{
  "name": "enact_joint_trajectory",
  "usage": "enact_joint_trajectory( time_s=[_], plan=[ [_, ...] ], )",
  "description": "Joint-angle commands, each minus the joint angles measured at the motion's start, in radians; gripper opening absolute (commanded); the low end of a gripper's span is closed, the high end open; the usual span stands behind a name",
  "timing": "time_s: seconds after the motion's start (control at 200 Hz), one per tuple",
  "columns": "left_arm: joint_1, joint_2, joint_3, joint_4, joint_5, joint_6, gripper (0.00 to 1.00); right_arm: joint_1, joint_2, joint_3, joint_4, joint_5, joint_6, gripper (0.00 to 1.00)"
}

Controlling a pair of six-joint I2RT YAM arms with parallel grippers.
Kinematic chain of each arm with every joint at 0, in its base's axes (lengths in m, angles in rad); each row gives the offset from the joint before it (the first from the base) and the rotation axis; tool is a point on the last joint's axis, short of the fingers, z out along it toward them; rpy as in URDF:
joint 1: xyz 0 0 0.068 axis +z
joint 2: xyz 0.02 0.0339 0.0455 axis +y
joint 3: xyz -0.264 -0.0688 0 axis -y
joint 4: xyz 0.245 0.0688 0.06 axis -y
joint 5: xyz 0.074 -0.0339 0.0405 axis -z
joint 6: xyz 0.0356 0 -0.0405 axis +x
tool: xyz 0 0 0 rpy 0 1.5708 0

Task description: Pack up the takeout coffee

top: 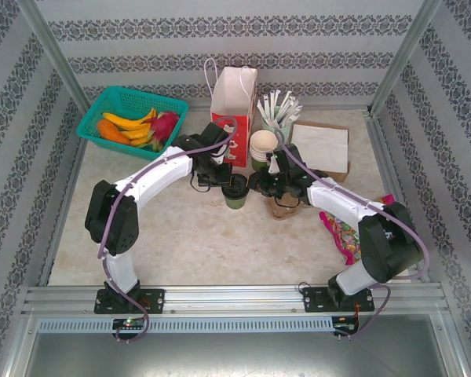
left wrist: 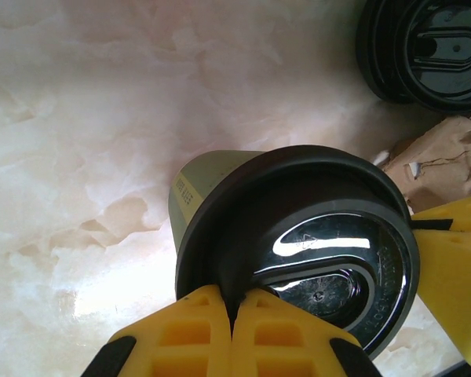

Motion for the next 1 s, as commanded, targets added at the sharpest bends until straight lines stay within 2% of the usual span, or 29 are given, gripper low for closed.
enact_joint_trajectory(
  time_s=[0.0, 0.33, 0.54, 0.714, 0.834, 0.994],
  plan=[
    [-0.015, 0.078, -0.008, -0.1, -0.032, 0.026, 0.0, 0.028, 0.039, 0.034, -0.207, 0.146, -0.06, 0.18],
    [-0.011, 0.131, 0.009, -0.131, -0.032, 0.021, 0.0, 0.052, 0.095, 0.065, -0.344, 0.257, -0.073, 0.2],
    [0.02, 0.205, -0.073, -0.125, -0.004, 0.014, 0.0, 0.057, 0.181, 0.002, -0.377, 0.314, -0.073, 0.2],
    [0.038, 0.283, -0.168, -0.13, 0.001, 0.044, 0.0, 0.096, 0.168, -0.034, -0.373, 0.295, -0.054, 0.21],
    [0.038, 0.308, -0.216, -0.093, 0.04, 0.044, 0.0, 0.099, 0.129, -0.018, -0.345, 0.238, -0.055, 0.23],
    [0.036, 0.209, -0.155, -0.144, -0.055, 0.103, 0.0, 0.101, 0.032, 0.025, -0.241, 0.117, -0.047, 0.3]
  ],
)
